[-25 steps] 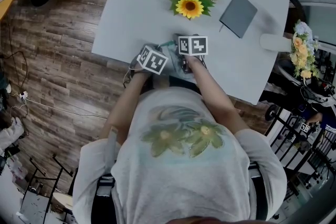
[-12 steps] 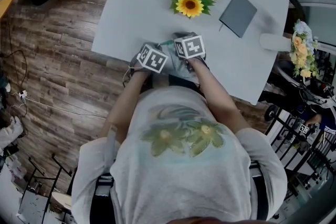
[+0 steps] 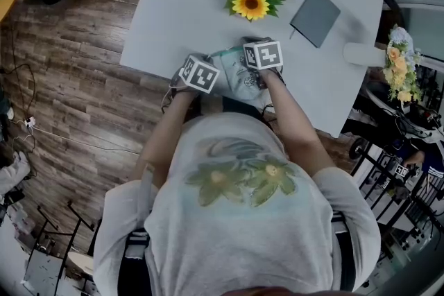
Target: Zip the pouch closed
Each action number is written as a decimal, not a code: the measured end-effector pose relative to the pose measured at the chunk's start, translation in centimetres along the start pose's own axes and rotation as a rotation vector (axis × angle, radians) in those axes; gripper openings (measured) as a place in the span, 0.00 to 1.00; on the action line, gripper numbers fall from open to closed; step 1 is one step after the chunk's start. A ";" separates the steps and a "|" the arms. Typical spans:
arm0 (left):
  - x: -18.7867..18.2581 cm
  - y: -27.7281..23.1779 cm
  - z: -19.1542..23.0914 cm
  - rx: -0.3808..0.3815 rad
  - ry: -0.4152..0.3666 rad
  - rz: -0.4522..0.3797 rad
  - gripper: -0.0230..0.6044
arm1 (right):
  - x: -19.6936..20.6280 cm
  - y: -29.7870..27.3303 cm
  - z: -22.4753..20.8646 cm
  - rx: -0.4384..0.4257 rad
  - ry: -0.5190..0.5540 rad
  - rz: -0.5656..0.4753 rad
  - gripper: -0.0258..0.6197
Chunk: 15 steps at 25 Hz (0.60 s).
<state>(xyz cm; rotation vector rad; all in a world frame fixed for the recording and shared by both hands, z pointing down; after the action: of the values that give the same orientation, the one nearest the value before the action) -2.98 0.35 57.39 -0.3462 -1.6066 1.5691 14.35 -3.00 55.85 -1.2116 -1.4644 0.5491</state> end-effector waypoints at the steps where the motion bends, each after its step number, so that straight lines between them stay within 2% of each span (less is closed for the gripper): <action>1: 0.0 0.0 0.1 0.003 0.004 -0.003 0.07 | -0.2 0.3 -0.8 -0.044 -0.017 -0.010 0.06; 4: 0.0 -0.1 0.2 0.004 0.006 -0.005 0.07 | -0.9 1.1 -1.7 -0.136 -0.008 -0.023 0.06; 7: 0.0 -0.1 0.1 0.002 0.000 -0.003 0.07 | -1.2 1.1 -0.8 -0.169 0.086 -0.019 0.06; 10: 0.0 -0.2 0.0 0.010 0.005 -0.002 0.07 | -1.1 0.4 0.4 -0.165 0.255 0.003 0.07; 11: 0.0 -0.2 0.0 0.012 0.008 -0.002 0.07 | -1.1 0.1 0.8 -0.166 0.314 0.017 0.12; 12: 0.0 -0.2 0.0 0.013 0.010 -0.002 0.07 | -1.0 -0.1 1.2 -0.167 0.376 0.033 0.22; 15: -0.1 -0.2 0.0 0.006 0.007 -0.002 0.07 | -0.8 -0.6 2.2 -0.154 0.638 0.096 0.25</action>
<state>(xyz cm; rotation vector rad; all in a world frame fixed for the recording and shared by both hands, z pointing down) -2.86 0.22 57.56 -0.3465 -1.5961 1.5688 11.97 -3.34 55.30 -1.4166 -0.9178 0.0860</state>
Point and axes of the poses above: the fingertips, and each gripper's own axes: y backward along the fingers, z to its left, x out of its underside, the point moved 8 cm from there along y, backward along the fingers, and after that the axes turned 5 degrees about -x, right-handed, at the moved point
